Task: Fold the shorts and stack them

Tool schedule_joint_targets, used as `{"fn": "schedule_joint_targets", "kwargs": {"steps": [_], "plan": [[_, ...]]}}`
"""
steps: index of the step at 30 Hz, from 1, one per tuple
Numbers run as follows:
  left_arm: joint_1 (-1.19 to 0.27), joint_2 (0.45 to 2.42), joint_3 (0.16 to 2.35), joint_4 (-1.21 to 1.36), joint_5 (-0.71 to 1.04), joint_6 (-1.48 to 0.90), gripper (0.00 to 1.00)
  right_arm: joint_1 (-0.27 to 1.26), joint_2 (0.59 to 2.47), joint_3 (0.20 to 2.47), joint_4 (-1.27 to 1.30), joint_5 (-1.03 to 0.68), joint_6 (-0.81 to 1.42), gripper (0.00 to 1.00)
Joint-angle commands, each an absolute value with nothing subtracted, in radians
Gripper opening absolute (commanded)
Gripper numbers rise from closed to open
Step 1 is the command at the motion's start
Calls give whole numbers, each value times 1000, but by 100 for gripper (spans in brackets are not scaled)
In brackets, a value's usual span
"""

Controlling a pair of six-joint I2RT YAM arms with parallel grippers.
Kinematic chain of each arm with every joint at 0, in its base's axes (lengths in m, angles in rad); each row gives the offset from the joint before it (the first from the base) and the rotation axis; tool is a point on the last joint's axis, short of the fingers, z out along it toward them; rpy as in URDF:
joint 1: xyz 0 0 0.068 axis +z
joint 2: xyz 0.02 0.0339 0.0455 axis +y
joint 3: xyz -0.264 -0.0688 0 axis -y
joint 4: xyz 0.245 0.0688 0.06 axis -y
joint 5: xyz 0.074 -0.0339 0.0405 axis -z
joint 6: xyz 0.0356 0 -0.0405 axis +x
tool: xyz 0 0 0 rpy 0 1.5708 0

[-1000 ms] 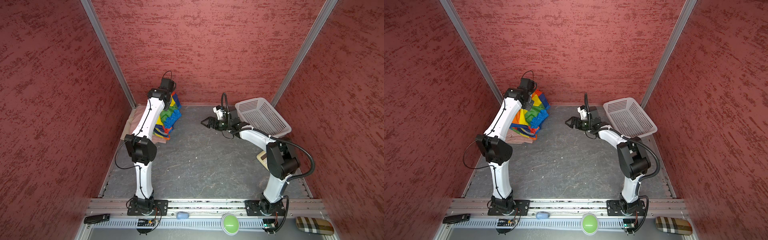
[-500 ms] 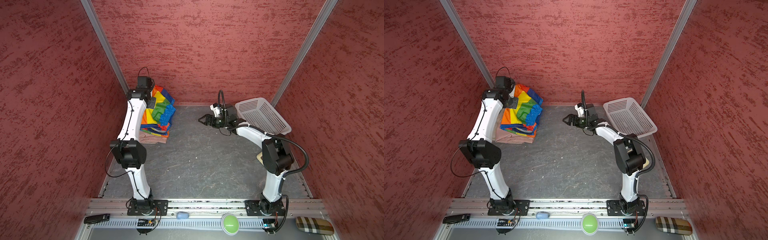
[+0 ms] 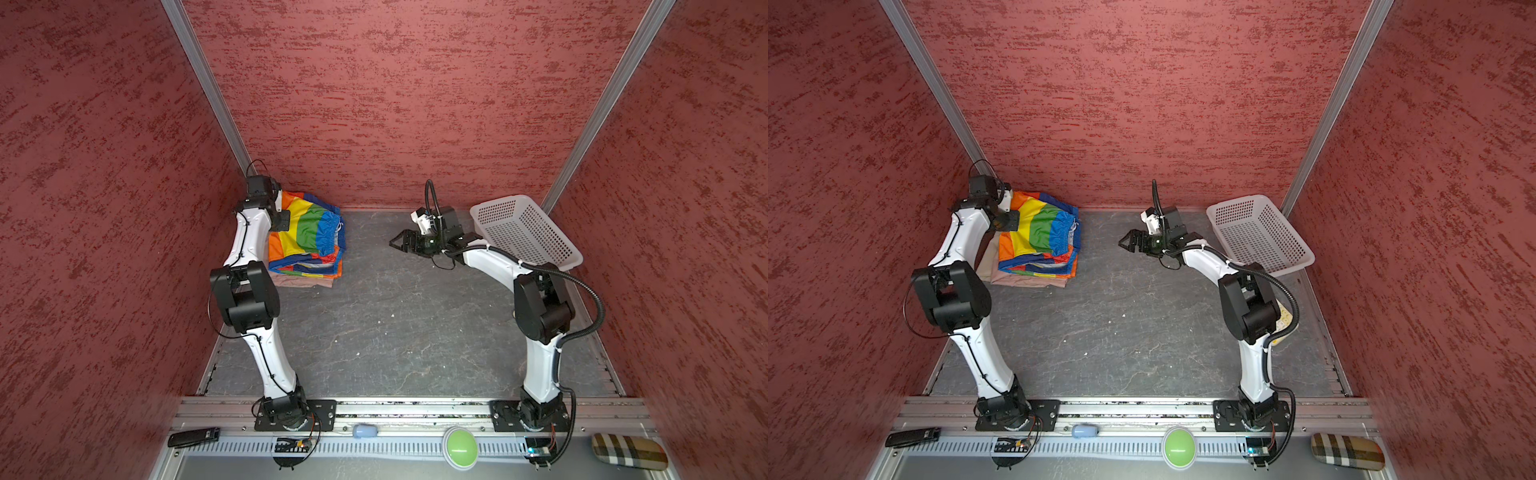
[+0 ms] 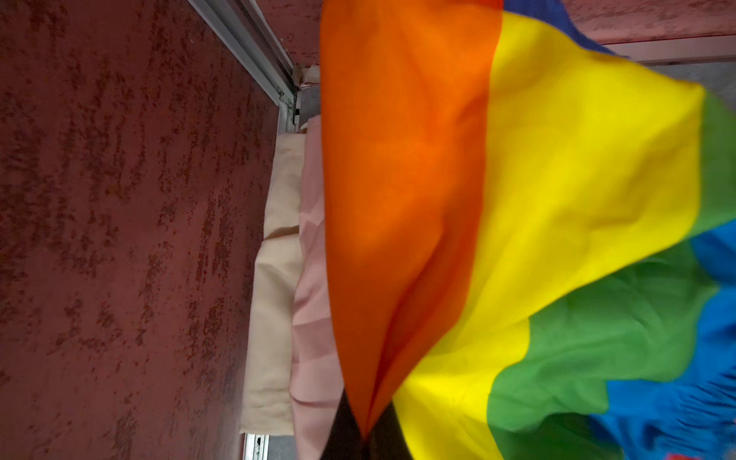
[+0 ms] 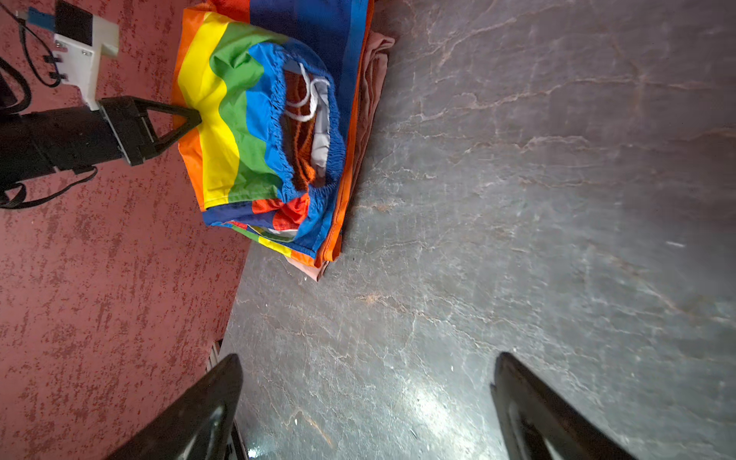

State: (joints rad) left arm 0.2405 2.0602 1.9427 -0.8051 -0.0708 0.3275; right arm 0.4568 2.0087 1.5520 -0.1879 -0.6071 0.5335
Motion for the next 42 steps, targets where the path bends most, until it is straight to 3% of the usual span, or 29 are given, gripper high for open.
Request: {"fn": "schedule_joint_targets", "kwargs": {"steps": [1, 4, 5, 8, 17, 23, 28, 33, 37, 42], "plan": [[248, 2105, 1949, -691, -68, 377, 0, 466, 2014, 1568, -206, -615, 519, 99], [255, 2167, 1980, -674, -100, 365, 0, 468, 2007, 1564, -212, -606, 513, 99], [254, 2183, 2001, -684, -108, 353, 14, 468, 2001, 1565, -221, -597, 507, 99], [252, 2183, 2052, -705, -105, 282, 100, 466, 1967, 1577, -274, -544, 451, 99], [252, 1796, 1922, -533, 164, 86, 99, 398, 1693, 1483, -362, -170, 311, 99], [221, 1454, 1459, -155, 330, -58, 99, 244, 1443, 1249, -291, 196, 271, 99], [193, 1239, 1022, 77, 262, -112, 99, 132, 1242, 978, -98, 405, 210, 99], [165, 1113, 640, 282, 57, -165, 99, 94, 1162, 673, 208, 521, 67, 99], [108, 1136, 498, 391, -99, -126, 99, 77, 1163, 494, 446, 553, 24, 99], [111, 1278, 382, 632, -74, -98, 99, 62, 1245, 339, 754, 521, 50, 99]]}}
